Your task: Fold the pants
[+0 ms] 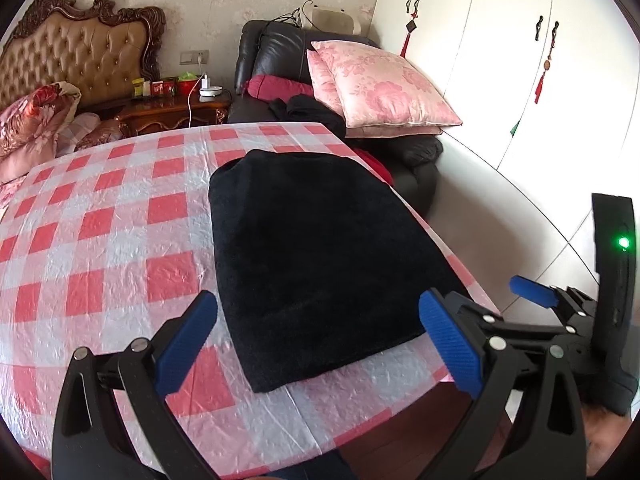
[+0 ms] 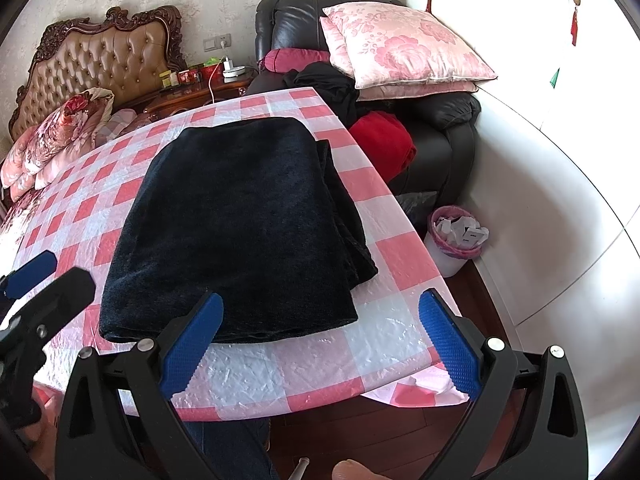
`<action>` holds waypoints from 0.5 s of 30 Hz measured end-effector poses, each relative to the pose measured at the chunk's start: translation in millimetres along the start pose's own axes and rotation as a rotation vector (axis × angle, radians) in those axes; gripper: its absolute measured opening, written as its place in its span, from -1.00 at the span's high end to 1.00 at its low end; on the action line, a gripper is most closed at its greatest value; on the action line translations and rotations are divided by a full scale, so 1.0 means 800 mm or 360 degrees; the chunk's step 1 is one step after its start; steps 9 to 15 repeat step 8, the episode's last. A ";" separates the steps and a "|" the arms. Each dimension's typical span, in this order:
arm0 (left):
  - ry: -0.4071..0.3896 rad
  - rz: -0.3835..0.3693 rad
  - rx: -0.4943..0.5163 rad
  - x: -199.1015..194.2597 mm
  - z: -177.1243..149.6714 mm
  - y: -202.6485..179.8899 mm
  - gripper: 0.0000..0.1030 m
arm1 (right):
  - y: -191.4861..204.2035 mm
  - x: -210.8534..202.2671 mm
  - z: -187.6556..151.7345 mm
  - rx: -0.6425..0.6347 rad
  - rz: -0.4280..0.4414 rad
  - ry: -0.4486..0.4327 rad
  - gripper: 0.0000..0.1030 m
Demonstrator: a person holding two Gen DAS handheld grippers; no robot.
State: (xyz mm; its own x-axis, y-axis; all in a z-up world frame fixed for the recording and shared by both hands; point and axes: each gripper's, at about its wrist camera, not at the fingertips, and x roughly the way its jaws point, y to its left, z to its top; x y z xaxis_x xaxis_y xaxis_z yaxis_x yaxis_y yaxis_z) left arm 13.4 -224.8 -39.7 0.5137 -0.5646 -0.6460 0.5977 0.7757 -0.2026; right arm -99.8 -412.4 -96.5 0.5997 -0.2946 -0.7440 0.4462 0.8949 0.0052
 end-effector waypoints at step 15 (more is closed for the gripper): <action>-0.0004 -0.0228 -0.0073 -0.020 -0.001 0.029 -0.97 | 0.003 -0.012 0.002 0.0011 -0.0023 -0.0019 -0.85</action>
